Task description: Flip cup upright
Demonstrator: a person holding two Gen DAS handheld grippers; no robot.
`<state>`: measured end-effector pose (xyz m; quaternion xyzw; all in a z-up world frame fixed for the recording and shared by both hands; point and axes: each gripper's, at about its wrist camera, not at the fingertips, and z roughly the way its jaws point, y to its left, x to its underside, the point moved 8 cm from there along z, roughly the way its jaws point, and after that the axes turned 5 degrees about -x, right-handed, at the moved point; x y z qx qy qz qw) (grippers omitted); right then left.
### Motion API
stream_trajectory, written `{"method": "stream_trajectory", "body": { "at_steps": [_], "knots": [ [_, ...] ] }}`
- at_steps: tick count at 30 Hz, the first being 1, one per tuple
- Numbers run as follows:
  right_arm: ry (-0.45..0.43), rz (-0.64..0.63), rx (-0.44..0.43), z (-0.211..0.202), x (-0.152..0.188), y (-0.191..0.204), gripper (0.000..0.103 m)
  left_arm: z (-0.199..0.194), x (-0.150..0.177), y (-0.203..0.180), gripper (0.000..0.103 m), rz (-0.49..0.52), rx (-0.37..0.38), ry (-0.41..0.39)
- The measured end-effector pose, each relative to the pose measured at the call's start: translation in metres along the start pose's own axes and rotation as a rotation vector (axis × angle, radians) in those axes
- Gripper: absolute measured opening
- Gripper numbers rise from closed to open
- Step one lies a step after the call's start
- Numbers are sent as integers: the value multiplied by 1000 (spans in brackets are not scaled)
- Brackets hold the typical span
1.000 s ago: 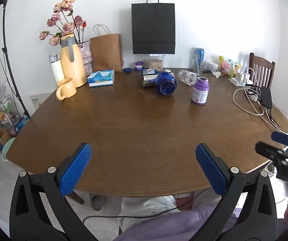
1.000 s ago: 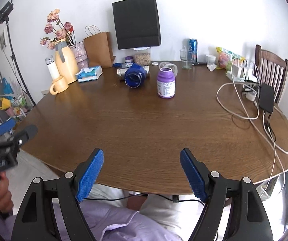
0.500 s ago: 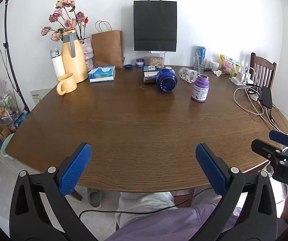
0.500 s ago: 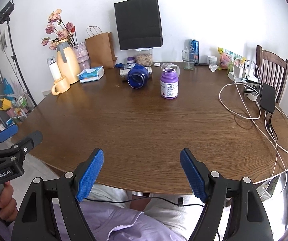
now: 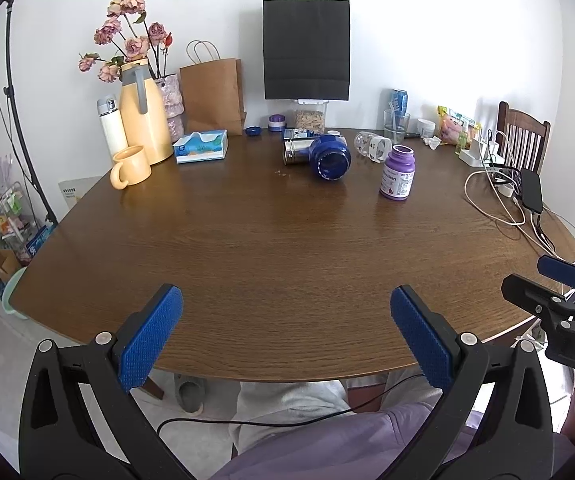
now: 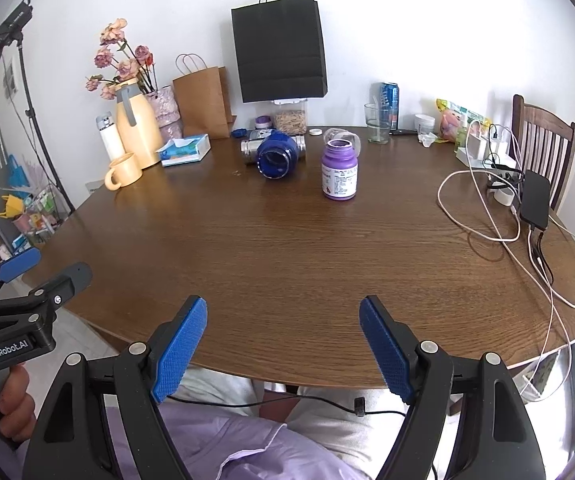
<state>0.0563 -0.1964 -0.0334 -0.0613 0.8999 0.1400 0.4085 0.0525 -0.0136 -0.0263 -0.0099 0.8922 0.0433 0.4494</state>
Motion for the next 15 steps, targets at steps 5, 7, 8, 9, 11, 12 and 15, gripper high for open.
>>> {"method": "stream_trajectory", "body": {
  "at_steps": [5,7,8,9,11,12,15],
  "knots": [
    [1,15,5,1,1,-4,82,2,-1,1,103,1,5,5],
    [1,14,3,1,1,-4,82,2,-2,1,103,1,4,4],
    [0,11,2,1,0,-3,82,2,-2,1,103,1,3,4],
    [-1,6,2,1,0,-3,82,2,-2,1,103,2,0,3],
    [1,-1,1,1,1,0,82,2,-2,2,103,3,-3,2],
    [2,-4,1,1,1,1,82,2,-2,2,103,3,-3,1],
    [5,-4,1,2,2,1,82,2,-2,3,103,3,-5,2]
  ]
}}
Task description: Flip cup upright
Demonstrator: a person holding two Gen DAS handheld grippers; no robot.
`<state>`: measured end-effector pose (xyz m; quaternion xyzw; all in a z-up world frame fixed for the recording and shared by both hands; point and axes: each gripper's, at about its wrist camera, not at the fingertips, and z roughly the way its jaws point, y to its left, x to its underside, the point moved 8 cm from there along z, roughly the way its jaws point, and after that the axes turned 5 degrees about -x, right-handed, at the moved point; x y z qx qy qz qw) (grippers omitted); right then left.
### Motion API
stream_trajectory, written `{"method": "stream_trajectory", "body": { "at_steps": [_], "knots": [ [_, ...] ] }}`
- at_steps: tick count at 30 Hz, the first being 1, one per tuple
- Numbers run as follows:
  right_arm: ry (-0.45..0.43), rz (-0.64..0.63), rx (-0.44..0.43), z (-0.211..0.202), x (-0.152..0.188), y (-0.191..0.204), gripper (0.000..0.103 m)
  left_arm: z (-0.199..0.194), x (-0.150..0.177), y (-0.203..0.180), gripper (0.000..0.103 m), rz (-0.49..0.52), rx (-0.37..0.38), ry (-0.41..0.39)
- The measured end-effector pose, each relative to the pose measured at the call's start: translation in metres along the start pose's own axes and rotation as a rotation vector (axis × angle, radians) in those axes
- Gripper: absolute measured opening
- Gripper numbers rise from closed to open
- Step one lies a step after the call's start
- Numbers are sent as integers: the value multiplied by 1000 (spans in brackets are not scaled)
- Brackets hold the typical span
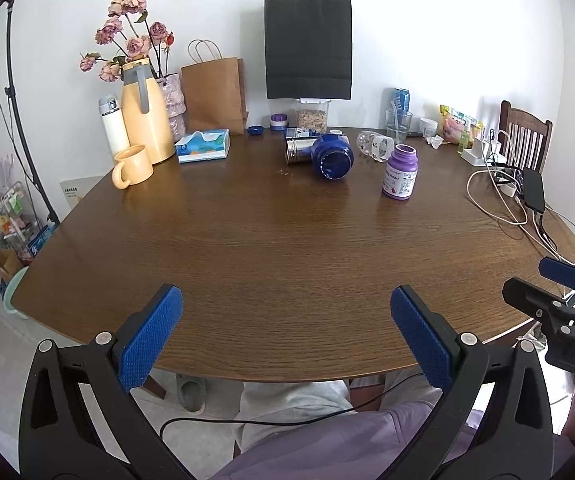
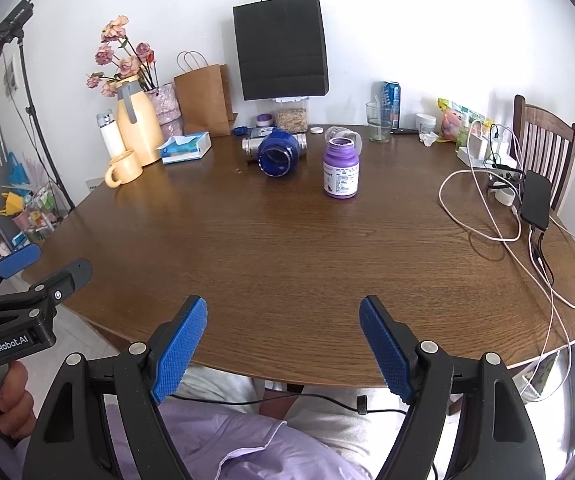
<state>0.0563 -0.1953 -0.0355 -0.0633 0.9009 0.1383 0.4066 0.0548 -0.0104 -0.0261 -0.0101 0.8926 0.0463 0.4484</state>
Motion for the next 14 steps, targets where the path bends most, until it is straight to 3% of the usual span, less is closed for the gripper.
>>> {"method": "stream_trajectory", "body": {
  "at_steps": [14],
  "knots": [
    [3,-4,-8,0,3,3,82,-3,0,0,103,8,-24,-6]
  ]
}}
